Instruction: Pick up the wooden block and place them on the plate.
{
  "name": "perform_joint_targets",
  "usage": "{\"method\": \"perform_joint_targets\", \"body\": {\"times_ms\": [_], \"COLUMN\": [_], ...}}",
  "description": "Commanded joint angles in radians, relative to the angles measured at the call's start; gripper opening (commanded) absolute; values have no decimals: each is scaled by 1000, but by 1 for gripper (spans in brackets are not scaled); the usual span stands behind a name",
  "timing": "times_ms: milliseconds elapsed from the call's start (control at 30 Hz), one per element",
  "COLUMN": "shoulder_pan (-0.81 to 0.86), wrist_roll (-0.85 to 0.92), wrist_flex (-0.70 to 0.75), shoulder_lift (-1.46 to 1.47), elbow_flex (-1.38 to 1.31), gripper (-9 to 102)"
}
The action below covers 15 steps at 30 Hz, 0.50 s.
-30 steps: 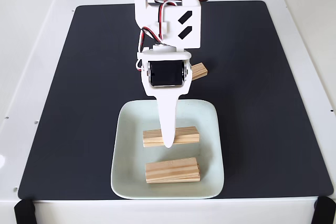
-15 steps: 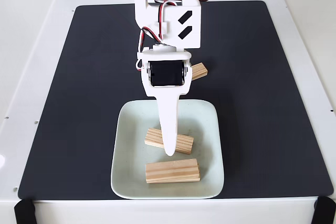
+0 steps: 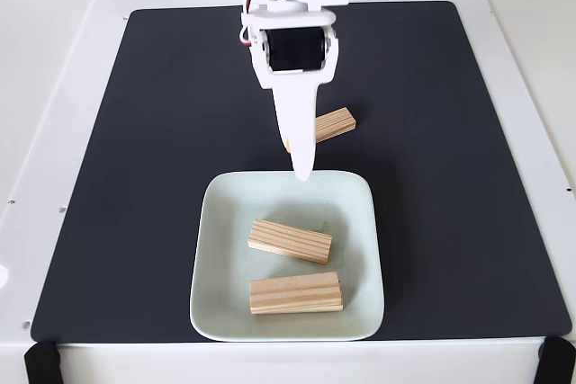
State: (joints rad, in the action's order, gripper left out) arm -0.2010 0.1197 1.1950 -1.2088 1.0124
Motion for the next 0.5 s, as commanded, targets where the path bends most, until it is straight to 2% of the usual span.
{"method": "perform_joint_targets", "body": {"times_ms": [0, 33, 67, 133, 467], "shoulder_pan": [-21, -23, -25, -28, -135], "wrist_roll": [80, 86, 86, 81, 87], "wrist_flex": [5, 5, 6, 17, 3], "shoulder_lift": [-249, -291, -336, -403, -609], "elbow_flex": [242, 295, 342, 425, 749], "gripper": [6, 0, -1, 2, 0]}}
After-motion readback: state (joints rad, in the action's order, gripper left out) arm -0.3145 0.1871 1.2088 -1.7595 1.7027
